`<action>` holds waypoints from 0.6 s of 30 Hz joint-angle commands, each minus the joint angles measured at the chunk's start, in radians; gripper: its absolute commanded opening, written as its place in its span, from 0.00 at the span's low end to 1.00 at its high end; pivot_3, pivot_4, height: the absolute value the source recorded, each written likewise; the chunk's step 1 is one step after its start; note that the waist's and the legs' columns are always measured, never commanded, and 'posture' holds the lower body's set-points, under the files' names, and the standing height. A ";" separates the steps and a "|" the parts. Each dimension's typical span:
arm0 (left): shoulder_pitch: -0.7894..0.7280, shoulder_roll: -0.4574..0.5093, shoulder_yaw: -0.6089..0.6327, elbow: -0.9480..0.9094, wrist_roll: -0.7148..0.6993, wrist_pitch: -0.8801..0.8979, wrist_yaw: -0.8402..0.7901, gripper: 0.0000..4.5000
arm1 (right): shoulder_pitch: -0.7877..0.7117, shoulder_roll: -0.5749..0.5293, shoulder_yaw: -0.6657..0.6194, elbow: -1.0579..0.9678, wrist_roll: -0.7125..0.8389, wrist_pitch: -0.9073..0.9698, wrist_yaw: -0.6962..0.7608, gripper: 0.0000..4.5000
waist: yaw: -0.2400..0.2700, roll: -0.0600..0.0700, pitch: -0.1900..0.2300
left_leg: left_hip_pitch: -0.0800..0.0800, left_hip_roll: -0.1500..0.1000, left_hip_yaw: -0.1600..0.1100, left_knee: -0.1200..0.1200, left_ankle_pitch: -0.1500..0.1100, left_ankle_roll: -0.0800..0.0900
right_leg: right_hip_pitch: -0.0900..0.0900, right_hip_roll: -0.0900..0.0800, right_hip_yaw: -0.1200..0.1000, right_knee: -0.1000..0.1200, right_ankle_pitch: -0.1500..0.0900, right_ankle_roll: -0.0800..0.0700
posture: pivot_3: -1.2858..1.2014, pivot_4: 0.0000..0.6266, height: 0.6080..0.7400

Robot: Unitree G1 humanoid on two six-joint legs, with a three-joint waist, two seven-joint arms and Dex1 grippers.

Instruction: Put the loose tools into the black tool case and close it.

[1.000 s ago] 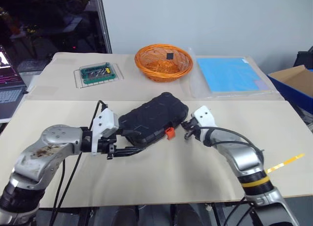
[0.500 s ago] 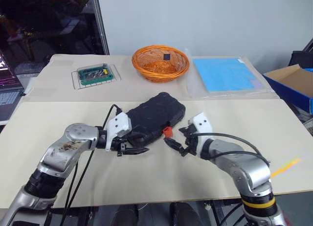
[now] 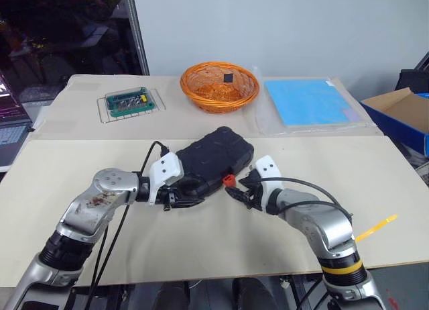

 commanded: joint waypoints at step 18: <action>0.033 0.010 -0.021 -0.009 0.022 0.039 0.023 0.66 | -0.083 0.006 0.081 0.066 -0.103 -0.217 0.084 0.26 | -0.008 0.000 0.000 | 0.001 0.001 0.000 0.000 0.000 0.000 | -0.001 0.001 0.000 0.000 0.000 0.000 | 0.52 0.24 1.00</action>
